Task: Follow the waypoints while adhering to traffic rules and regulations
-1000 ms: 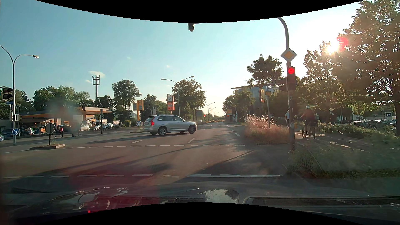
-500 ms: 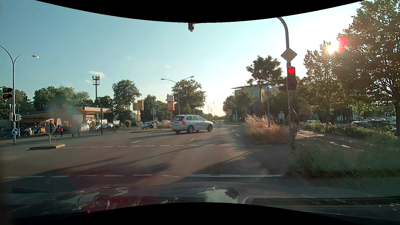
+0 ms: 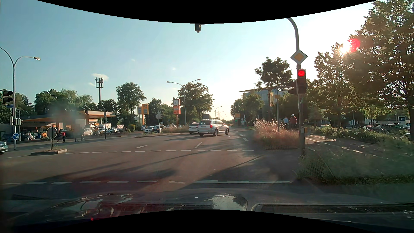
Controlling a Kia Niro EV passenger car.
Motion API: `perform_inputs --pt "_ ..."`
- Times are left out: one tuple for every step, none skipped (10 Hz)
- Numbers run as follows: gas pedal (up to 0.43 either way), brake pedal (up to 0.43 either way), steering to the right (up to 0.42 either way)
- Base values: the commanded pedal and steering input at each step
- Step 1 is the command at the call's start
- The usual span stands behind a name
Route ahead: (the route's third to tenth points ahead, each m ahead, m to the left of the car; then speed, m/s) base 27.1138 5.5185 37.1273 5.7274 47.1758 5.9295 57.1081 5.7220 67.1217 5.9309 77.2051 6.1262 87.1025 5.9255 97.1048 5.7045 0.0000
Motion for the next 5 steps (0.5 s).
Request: perform_inputs --pt "0.000 0.244 0.015" --pt "0.000 0.244 0.015" --pt "0.000 0.244 0.015" --pt "0.000 0.244 0.015" --pt "0.000 0.244 0.015"
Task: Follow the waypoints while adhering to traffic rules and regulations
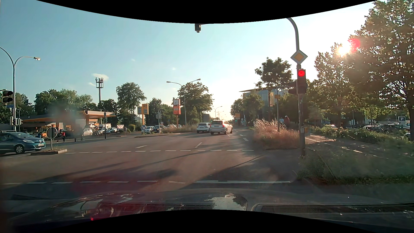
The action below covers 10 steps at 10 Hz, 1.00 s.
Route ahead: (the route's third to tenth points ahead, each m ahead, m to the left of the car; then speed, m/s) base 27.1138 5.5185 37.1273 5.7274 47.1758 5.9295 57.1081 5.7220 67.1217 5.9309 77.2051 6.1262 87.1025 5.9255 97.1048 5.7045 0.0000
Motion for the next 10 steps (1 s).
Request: perform_inputs --pt "0.000 0.244 0.015" --pt "0.000 0.244 0.015" --pt "0.000 0.244 0.015" --pt "0.000 0.244 0.015" --pt "0.000 0.238 0.015" --pt "0.000 0.244 0.015" --pt "0.000 0.244 0.015" --pt "0.000 0.244 0.015" --pt "0.000 0.244 0.015" --pt "0.000 0.244 0.015"
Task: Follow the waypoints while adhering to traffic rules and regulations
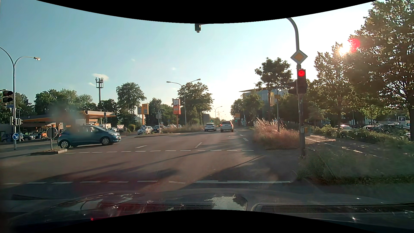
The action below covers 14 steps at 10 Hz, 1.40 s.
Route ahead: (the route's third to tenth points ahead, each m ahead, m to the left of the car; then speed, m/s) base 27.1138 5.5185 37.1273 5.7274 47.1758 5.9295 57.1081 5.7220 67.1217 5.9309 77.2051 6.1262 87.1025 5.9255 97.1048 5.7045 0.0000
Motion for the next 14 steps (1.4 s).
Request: perform_inputs --pt "0.000 0.244 0.015" --pt "0.000 0.244 0.015" --pt "0.000 0.244 0.015" --pt "0.000 0.244 0.015" --pt "0.000 0.244 0.015" --pt "0.000 0.244 0.015" --pt "0.000 0.244 0.015" --pt "0.000 0.244 0.015" --pt "0.000 0.244 0.015" --pt "0.000 0.244 0.015" --pt "0.000 0.244 0.015" --pt "0.000 0.244 0.015" --pt "0.000 0.244 0.015" --pt "0.000 0.244 0.015"
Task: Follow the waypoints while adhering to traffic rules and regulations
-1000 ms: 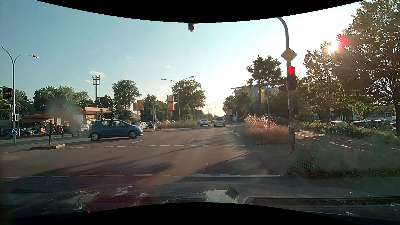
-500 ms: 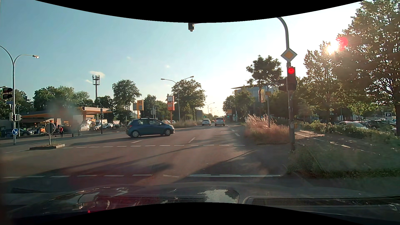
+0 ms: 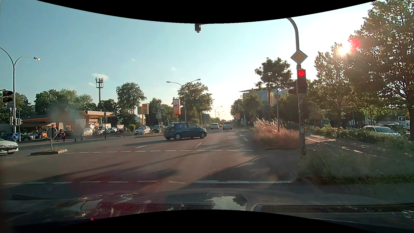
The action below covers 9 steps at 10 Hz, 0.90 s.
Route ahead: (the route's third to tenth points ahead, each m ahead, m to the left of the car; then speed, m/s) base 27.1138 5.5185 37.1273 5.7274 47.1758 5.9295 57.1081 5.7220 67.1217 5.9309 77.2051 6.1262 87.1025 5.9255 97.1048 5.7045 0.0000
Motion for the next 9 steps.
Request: perform_inputs --pt "0.000 0.244 0.015" --pt "0.000 0.244 0.015" --pt "0.000 0.244 0.015" --pt "0.000 0.244 0.015" --pt "0.000 0.244 0.015" --pt "0.000 0.244 0.015" --pt "0.000 0.244 0.015" --pt "0.000 0.244 0.015" --pt "0.000 0.244 0.015"
